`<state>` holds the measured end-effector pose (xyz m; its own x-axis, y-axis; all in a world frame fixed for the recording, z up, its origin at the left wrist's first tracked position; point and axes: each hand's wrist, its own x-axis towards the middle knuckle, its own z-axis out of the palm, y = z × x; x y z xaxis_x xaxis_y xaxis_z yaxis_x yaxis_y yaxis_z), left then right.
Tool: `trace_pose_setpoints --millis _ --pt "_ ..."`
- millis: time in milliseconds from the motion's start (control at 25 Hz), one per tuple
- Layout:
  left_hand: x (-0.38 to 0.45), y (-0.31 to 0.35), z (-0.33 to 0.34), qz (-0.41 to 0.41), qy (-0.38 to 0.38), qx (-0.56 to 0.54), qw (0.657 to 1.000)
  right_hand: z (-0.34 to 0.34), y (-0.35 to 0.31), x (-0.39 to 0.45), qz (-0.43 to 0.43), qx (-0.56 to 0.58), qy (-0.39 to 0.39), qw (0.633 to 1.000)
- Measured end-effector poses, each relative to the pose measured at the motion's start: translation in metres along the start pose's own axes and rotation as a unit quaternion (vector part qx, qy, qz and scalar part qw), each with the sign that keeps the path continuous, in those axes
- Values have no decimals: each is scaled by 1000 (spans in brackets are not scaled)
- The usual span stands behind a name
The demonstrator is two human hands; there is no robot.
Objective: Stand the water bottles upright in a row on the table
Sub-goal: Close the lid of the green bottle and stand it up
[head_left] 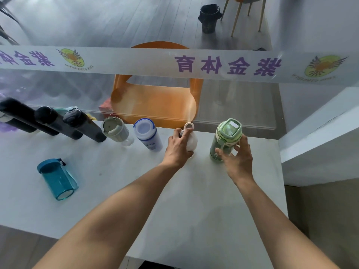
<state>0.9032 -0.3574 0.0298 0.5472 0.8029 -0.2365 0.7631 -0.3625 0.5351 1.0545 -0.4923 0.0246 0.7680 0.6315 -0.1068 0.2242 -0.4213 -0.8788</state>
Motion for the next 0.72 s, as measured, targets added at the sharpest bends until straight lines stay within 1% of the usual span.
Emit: trace_pose_setpoints --millis 400,560,640,720 --pt "12 -3 1 17 5 -7 1000 3 -6 4 4 -13 14 1000" --pt "8 -2 -3 11 -7 7 1000 1 -5 4 5 -36 1 999" --pt "-1 -1 -7 19 -4 14 1000 0 0 1 23 -41 0 999" --pt "-19 0 -14 34 16 24 999 -1 5 -10 64 -45 12 997"
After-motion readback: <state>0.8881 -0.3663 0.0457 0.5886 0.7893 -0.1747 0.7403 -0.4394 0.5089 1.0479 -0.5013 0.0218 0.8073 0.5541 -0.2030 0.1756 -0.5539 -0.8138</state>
